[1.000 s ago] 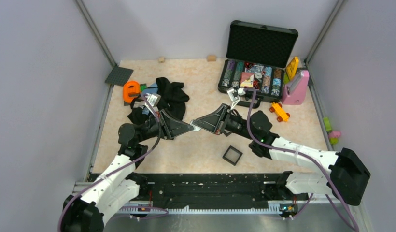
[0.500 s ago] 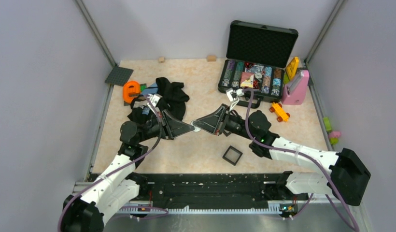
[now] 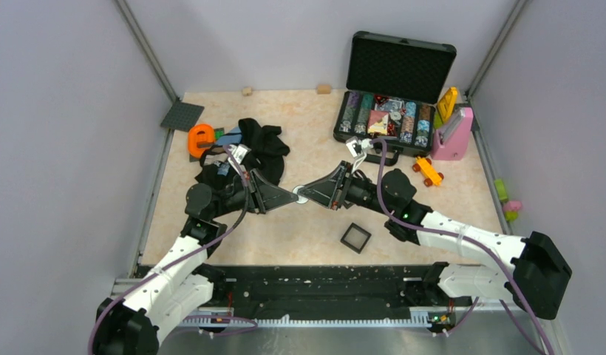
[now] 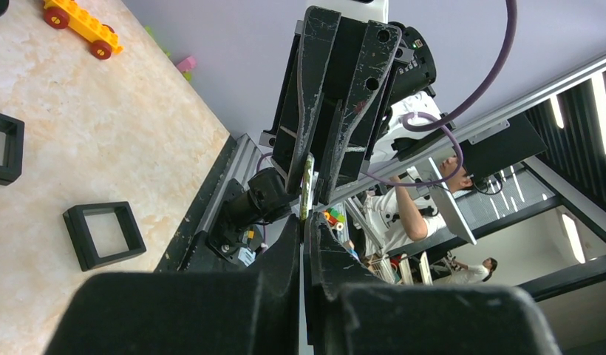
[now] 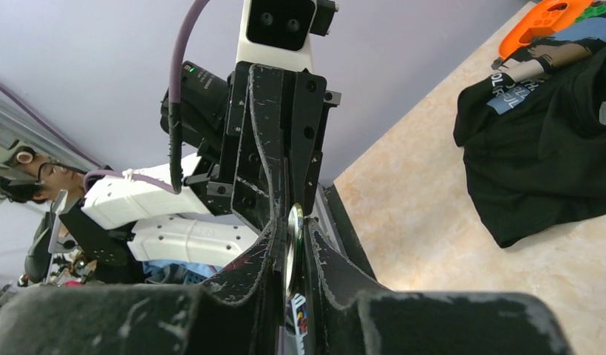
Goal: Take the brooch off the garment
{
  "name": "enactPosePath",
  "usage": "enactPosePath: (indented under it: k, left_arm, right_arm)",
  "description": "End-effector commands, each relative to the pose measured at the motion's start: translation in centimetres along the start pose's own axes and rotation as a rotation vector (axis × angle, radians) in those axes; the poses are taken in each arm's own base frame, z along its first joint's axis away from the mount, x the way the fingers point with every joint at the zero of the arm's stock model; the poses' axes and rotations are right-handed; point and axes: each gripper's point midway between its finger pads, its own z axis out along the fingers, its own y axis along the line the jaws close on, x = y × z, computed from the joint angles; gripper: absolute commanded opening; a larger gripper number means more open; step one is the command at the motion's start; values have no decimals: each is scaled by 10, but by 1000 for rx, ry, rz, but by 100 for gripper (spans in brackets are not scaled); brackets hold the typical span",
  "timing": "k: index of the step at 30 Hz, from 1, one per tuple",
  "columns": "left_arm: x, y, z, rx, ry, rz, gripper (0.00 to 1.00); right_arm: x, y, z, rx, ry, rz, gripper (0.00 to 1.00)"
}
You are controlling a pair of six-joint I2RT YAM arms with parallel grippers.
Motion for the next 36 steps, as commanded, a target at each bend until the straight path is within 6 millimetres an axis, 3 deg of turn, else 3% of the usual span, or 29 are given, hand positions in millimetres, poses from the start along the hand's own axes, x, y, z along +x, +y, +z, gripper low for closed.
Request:
enactPosePath:
  k: [1, 16, 36]
  left_arm:
    - [-10, -29, 1, 71, -26, 87, 0]
    - [-13, -37, 1, 117, -44, 53, 0]
    - [-13, -38, 1, 134, -57, 29, 0]
  right_arm:
    - [-5, 11, 0, -36, 8, -39, 12]
    - [4, 5, 15, -14, -1, -109, 6]
    - [15, 2, 23, 7, -39, -256, 7]
